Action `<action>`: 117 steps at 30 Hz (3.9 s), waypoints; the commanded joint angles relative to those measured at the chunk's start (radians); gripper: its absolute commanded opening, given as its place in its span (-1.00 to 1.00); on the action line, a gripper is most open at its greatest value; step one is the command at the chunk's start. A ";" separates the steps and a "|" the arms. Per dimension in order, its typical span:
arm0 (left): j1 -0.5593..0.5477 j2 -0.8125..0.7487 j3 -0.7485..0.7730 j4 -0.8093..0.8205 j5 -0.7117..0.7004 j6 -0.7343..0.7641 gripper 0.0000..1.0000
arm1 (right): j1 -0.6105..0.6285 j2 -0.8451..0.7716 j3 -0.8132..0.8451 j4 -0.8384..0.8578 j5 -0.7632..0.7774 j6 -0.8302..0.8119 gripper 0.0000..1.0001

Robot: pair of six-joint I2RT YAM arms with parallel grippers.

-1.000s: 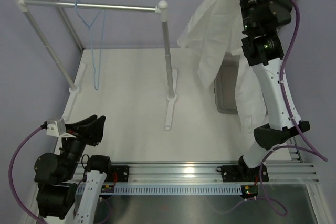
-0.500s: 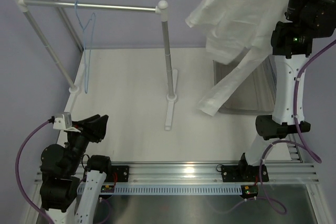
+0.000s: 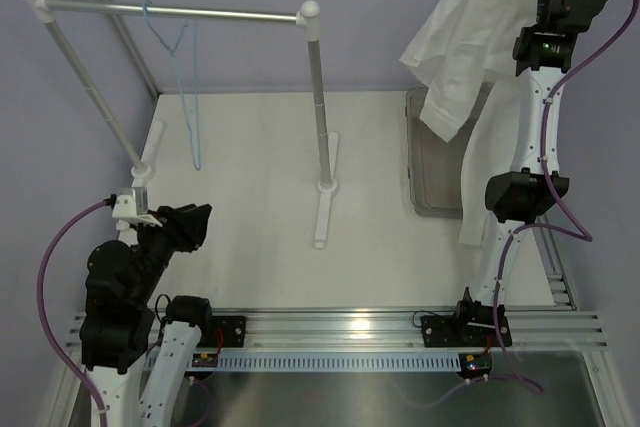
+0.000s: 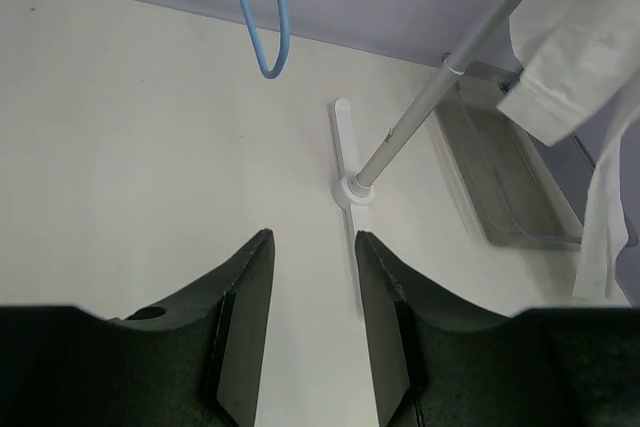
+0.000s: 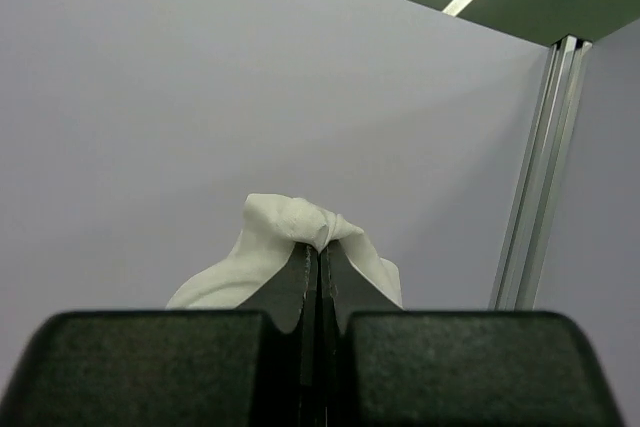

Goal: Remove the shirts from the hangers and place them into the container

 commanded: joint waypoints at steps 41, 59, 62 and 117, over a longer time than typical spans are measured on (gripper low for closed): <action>-0.002 0.005 0.034 0.046 0.128 -0.055 -0.24 | 0.032 -0.080 -0.244 0.057 0.007 0.234 -1.00; -0.002 -0.056 0.301 -0.212 0.141 -0.044 -0.21 | 0.054 -0.635 -1.054 0.089 0.197 0.159 -1.00; 0.000 -0.050 0.301 -0.218 0.151 -0.049 -0.21 | 0.048 -0.649 -1.137 0.139 0.265 0.133 -1.00; 0.067 -0.058 0.368 -0.296 0.283 -0.102 -0.25 | 0.223 -0.539 -1.378 -0.722 0.562 1.001 -1.00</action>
